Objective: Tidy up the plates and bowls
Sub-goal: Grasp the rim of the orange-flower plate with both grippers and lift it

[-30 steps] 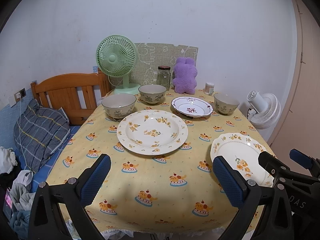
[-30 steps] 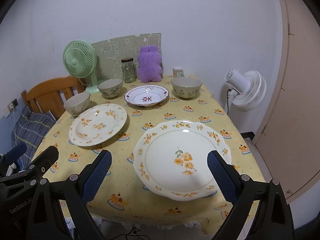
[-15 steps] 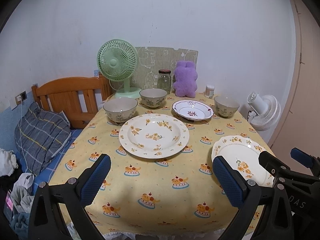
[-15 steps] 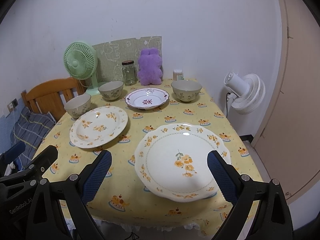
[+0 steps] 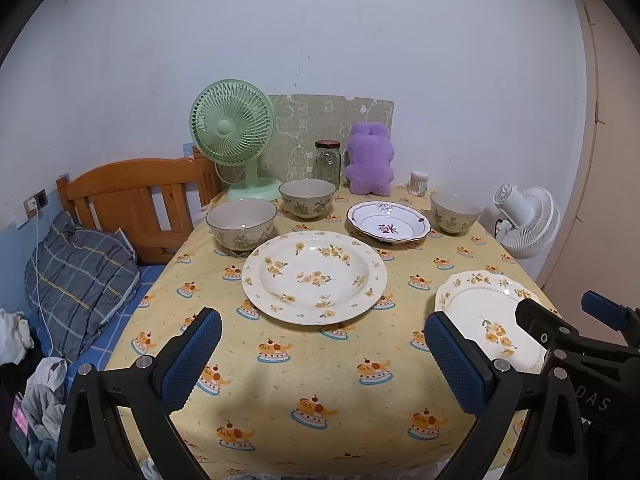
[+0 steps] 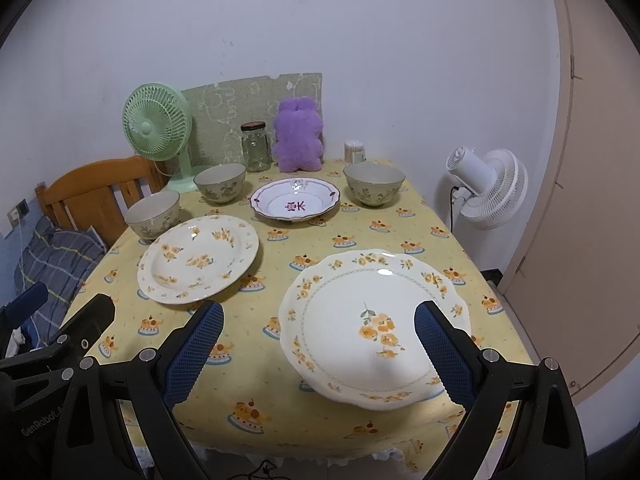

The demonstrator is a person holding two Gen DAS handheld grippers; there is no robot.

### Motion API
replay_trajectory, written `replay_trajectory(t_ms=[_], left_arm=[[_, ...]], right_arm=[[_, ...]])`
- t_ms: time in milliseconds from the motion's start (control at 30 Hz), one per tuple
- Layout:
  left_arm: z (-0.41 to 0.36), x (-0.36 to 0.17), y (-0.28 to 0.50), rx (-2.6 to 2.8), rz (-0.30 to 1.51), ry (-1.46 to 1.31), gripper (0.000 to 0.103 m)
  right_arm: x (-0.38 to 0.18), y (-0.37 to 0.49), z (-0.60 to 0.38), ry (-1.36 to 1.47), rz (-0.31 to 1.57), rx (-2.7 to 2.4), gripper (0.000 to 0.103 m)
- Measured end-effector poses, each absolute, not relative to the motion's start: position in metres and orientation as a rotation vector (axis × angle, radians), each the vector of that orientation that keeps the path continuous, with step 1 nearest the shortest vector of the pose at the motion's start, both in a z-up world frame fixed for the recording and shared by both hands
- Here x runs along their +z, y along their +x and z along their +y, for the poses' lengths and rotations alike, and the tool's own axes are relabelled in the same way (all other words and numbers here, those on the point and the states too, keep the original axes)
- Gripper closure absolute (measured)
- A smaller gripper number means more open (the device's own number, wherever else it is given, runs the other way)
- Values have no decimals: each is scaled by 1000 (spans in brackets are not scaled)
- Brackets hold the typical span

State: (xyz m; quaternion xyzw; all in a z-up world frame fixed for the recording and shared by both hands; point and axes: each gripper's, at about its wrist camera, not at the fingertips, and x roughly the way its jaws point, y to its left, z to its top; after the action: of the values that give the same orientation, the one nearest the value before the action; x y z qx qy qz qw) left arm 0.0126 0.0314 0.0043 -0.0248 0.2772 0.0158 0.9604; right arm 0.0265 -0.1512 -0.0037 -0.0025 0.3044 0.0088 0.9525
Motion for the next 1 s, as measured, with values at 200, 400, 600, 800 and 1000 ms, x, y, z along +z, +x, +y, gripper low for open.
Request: replay_trajectory(t_ms=[200, 400, 600, 800, 1000], left_arm=[[26, -1, 22, -11, 587, -38, 2], [3, -7, 42, -59, 632, -15, 8], [-30, -16, 71, -104, 676, 4, 10], [-61, -27, 102, -105, 729, -5, 12], [-88, -51, 128, -91, 811, -2, 14]], right_arm=[[-9, 28, -156, 5, 648, -27, 5], [-9, 38, -174, 23, 673, -89, 5], [-17, 63, -205, 34, 710, -117, 8], [-27, 98, -233, 31, 754, -122, 10], [-51, 131, -257, 19, 836, -96, 15]])
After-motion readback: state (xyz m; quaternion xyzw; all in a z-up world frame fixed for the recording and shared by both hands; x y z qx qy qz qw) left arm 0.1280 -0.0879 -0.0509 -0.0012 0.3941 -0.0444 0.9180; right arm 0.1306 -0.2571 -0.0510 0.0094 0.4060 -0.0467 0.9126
